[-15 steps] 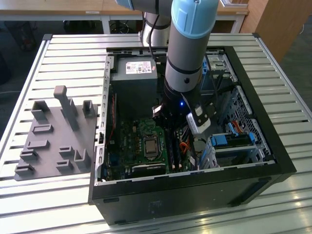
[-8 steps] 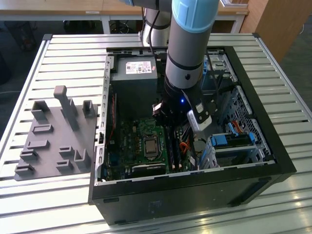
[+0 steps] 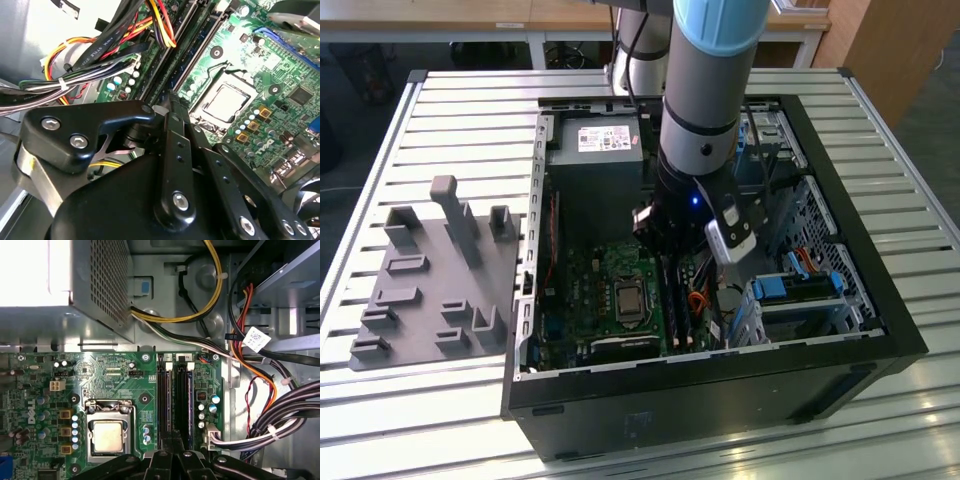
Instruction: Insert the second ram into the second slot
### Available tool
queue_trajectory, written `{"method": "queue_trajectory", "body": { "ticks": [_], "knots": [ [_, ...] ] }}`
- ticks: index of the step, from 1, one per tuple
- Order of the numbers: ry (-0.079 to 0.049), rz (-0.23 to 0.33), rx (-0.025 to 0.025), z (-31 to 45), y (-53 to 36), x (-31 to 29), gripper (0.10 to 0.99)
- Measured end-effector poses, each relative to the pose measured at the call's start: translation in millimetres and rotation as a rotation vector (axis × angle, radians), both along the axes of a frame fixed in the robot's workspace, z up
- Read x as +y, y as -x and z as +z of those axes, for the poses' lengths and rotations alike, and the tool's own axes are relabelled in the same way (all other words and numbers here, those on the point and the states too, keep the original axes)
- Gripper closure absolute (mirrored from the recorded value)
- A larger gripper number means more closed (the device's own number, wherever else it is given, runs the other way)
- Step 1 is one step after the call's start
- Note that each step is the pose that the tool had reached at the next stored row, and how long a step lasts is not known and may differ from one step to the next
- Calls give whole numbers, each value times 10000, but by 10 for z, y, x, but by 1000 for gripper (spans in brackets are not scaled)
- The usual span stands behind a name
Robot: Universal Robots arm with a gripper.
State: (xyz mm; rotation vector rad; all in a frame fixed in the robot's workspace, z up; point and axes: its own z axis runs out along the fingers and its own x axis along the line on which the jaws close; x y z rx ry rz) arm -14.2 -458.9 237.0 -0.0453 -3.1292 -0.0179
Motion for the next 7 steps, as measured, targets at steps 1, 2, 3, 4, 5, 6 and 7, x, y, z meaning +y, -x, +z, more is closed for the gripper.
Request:
{"method": "queue_trajectory", "body": {
  "ticks": [1, 2, 3, 4, 5, 6, 7],
  "knots": [
    [-1, 0, 0, 7, 1, 0, 980],
    [-2, 0, 0, 9, 1, 0, 980],
    [-4, 0, -1, 9, 1, 1, 980],
    [-5, 0, -1, 9, 1, 0, 980],
    [-3, 0, -1, 10, 1, 0, 980],
    [-1, 0, 0, 11, 1, 0, 980],
    [-2, 0, 0, 11, 2, 0, 980]
  ]
}}
